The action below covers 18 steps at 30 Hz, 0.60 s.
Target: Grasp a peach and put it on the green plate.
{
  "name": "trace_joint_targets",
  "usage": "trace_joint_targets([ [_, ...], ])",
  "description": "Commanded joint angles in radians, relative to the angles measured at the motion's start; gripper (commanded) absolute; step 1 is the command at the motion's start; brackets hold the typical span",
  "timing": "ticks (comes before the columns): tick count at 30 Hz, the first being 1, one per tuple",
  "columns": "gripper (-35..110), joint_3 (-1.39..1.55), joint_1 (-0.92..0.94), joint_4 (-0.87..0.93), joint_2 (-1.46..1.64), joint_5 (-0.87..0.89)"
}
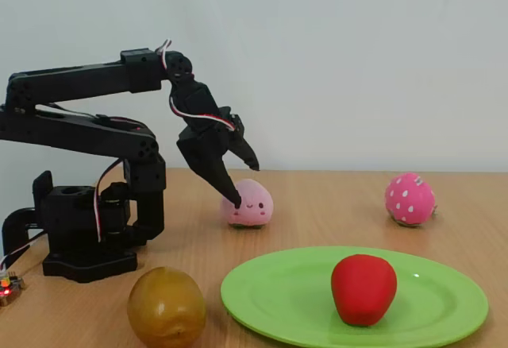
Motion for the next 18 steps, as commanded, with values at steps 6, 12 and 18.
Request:
trace_joint_targets([
  [6, 39, -0.018, -0.061, -0.028, -0.058, -0.058],
  [12, 39, -0.008, -0.064, -0.109, -0.130, -0.054],
  [18, 39, 0.043, -0.080, -0.190, -0.170, -0.057],
])
